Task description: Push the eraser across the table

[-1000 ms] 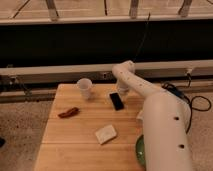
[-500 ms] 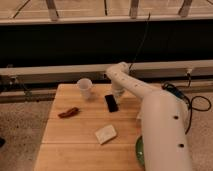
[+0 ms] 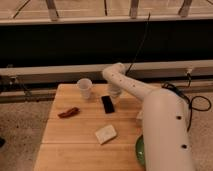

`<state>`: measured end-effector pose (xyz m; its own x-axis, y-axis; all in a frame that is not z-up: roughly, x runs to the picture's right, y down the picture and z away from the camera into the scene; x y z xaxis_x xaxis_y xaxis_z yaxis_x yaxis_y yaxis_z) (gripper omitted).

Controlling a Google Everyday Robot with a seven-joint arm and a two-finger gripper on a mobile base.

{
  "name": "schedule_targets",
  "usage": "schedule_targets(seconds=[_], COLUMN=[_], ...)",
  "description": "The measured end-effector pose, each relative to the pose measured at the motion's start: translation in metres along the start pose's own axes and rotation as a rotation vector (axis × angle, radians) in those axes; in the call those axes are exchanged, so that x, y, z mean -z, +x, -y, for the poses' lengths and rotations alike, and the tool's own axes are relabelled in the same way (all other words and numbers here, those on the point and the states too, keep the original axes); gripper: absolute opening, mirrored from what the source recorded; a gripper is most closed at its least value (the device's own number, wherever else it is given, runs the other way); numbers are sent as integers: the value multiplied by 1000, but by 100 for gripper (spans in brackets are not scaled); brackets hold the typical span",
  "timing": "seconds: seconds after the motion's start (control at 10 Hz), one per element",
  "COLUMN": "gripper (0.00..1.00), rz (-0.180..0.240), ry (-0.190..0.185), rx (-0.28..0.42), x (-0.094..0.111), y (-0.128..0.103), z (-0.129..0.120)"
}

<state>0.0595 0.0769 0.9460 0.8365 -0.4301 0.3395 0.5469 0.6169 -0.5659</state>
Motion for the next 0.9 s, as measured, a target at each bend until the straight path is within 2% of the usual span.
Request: schedule_targets(seconds=[0.9], gripper=[0], rz=[26], ry=[10], rx=[174], x=[3], y=[-63], z=[11])
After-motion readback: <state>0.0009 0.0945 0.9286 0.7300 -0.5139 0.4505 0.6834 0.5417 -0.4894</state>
